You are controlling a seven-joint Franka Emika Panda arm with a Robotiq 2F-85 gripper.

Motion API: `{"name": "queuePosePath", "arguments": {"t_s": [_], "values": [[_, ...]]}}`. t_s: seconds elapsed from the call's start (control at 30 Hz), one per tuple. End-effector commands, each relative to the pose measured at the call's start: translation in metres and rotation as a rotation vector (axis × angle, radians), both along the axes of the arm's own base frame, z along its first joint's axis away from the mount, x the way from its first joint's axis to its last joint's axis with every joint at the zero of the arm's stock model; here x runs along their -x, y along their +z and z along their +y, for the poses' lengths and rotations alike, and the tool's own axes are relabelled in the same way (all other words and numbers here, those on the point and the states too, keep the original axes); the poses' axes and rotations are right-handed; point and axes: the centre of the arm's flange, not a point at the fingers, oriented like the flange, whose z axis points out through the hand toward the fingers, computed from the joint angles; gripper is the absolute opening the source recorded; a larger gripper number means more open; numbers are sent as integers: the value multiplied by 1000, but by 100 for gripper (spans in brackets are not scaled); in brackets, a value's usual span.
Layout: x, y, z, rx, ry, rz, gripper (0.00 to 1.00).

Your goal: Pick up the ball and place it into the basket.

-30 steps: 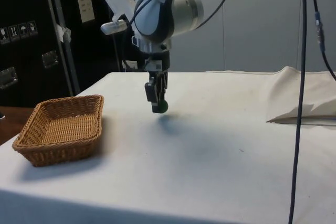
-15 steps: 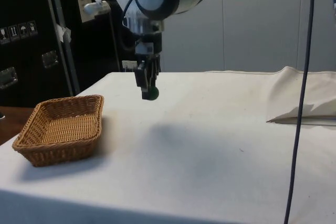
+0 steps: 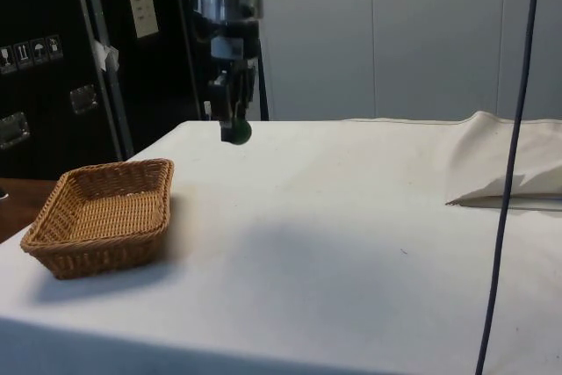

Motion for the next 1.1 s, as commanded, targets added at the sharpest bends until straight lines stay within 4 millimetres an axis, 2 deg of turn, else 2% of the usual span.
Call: {"name": "queuePosePath", "arguments": {"t_s": [0.0, 0.53, 0.87, 0.93, 1.07], "values": [[0, 6, 3, 6, -2, 3, 0], [-4, 63, 38, -18, -8, -37, 0], [-15, 84, 62, -32, -17, -44, 0], [-14, 85, 61, -38, -12, -52, 0], [-21, 86, 73, -35, -21, -39, 0]]}}
